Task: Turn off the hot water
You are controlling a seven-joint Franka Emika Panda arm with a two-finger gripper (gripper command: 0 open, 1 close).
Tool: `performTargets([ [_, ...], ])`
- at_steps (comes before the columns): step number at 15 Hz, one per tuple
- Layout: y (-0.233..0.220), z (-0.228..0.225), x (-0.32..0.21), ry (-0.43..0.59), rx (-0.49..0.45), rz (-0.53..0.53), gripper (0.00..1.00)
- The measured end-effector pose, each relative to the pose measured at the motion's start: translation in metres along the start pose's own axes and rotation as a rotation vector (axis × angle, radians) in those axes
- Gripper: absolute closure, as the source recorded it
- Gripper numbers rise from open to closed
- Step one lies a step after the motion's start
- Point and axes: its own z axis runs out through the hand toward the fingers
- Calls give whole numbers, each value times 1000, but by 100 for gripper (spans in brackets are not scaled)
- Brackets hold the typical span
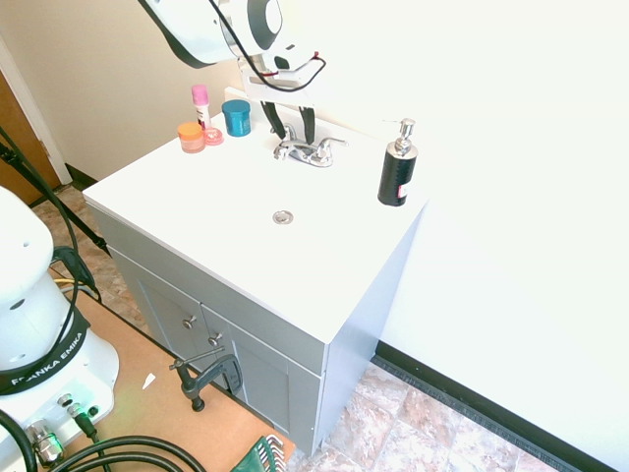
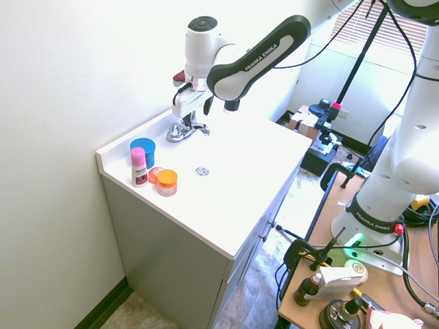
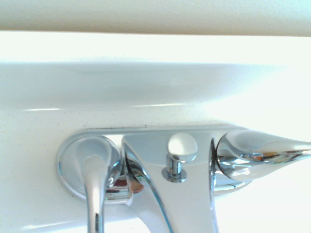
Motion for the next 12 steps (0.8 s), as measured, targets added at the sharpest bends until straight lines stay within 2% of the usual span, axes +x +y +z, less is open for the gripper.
performTargets([
  [8,-44,-11,-11,-3,14,-24,0],
  [12,-51,-10,-11,-19,10,-11,0],
])
